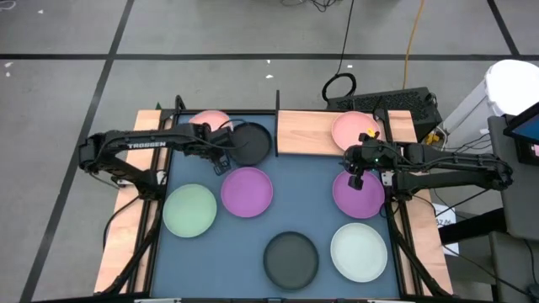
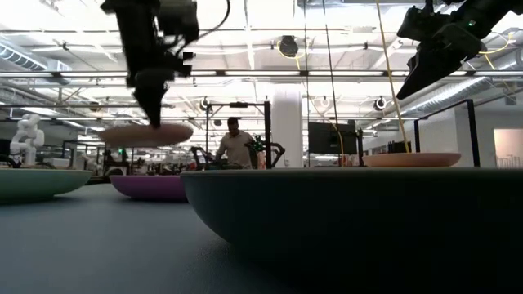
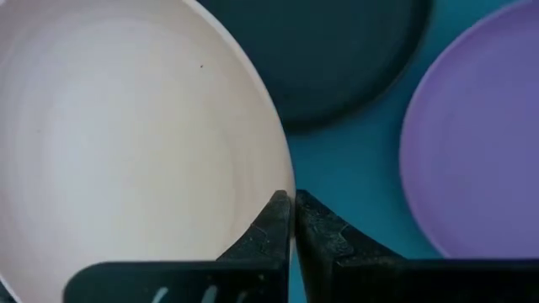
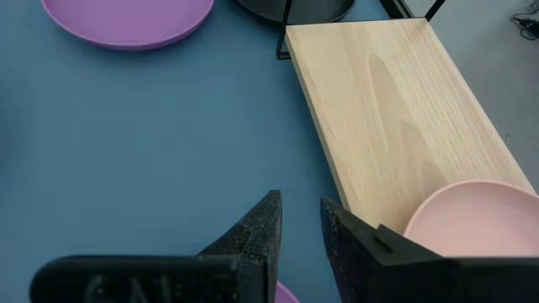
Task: Place and stack plates onto a shelf
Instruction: Put the pink plate on the shelf
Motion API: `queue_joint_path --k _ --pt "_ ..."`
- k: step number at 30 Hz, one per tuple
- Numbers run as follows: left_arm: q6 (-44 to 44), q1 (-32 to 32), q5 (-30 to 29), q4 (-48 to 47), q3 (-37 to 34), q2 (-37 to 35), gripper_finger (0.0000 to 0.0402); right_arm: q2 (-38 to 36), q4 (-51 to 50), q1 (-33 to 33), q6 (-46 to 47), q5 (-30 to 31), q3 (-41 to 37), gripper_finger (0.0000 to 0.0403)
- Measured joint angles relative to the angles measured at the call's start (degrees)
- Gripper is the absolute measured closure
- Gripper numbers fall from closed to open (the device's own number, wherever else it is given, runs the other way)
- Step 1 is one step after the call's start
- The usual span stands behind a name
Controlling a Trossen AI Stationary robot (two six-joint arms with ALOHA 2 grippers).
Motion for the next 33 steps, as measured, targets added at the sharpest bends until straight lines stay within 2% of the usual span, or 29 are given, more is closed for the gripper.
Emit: queue_joint_path --k 11,17,22,25,33 --pt "8.08 -3.27 0.02 -3.21 18.08 0.08 0.0394 0.00 0.00 0.02 -0.07 0.00 0.00 0.0332" --pt "11.99 -4.88 1.20 -3.10 26.41 2.49 0.0394 0.01 -0.01 0.00 -0.09 0.00 0.00 0.0332" --pt "16.40 -5.79 4.66 -2.98 32.91 7.27 0.0394 0.00 0.00 0.04 -0.85 -0.03 0.00 0.0332" --pt "19.04 -6.34 5.88 -3.01 37.29 11.07 0.0394 -0.83 0.02 0.04 -1.88 -2.05 -0.02 0.0332" --pt "26.26 -7.56 6.08 -3.03 51.27 21.67 0.0394 -5.17 0.00 0.04 -2.27 -2.97 -0.02 0.0332"
